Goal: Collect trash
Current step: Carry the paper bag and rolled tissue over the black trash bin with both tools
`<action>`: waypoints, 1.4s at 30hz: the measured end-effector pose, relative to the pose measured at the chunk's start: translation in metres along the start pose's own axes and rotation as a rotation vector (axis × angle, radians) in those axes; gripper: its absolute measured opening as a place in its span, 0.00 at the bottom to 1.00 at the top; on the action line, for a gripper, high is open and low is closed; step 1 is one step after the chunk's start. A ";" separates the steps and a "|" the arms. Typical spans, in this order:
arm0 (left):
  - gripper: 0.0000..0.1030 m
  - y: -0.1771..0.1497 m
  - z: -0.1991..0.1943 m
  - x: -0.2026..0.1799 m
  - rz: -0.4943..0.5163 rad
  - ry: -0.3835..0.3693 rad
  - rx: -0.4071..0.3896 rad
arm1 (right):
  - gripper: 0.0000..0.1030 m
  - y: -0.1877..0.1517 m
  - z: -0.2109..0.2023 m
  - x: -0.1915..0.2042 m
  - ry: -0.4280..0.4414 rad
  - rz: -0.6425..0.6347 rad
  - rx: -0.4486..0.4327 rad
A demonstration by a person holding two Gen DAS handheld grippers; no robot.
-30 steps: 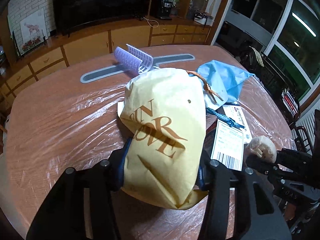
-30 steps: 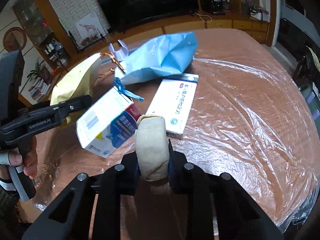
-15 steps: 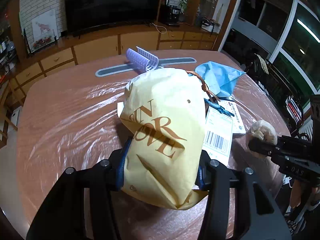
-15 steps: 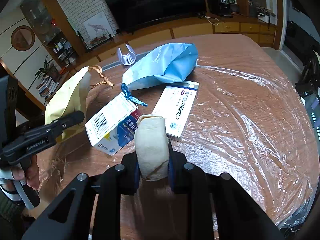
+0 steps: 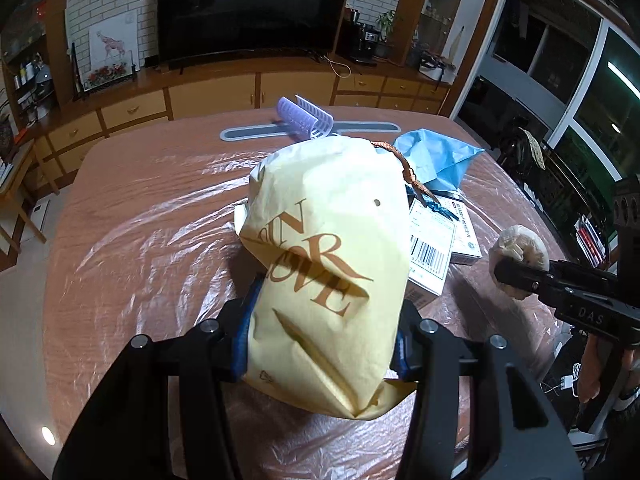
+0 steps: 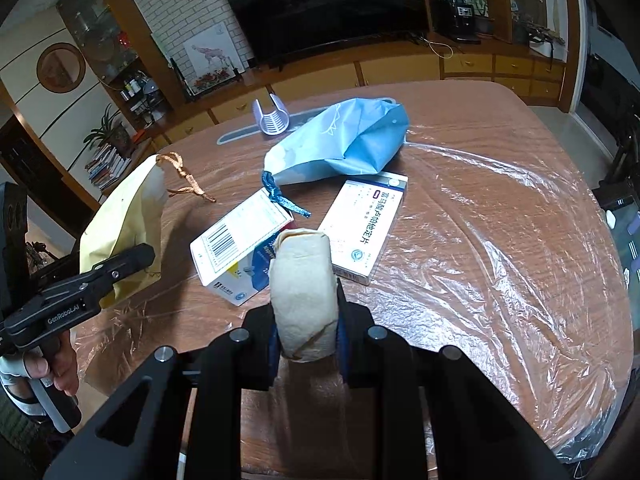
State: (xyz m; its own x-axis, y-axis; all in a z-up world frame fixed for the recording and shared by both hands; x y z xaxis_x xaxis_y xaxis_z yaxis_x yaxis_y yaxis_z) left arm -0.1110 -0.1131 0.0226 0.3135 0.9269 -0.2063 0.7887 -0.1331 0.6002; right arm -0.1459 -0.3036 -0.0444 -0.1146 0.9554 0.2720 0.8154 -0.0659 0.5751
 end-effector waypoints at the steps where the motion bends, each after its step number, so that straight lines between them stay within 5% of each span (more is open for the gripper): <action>1: 0.51 -0.001 -0.002 0.000 0.001 0.003 -0.004 | 0.21 0.000 -0.002 -0.001 0.003 -0.001 -0.002; 42: 0.51 -0.061 -0.062 -0.025 0.031 -0.010 -0.027 | 0.21 -0.050 -0.074 0.024 0.110 -0.102 0.003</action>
State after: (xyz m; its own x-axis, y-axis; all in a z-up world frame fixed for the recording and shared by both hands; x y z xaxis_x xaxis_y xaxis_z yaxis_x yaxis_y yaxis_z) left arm -0.1995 -0.1070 0.0389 0.3428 0.9189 -0.1952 0.7641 -0.1518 0.6270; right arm -0.2311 -0.2984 -0.0095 -0.2581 0.9200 0.2949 0.7983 0.0311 0.6015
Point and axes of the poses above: each gripper's, at about its wrist camera, not at the fingertips, and z roughly the way its jaws point, x to its left, y to its top, the point moved 4 cm from there along z, roughly the way its jaws point, and after that the axes turned 4 degrees about -z, right-handed, at the moved point
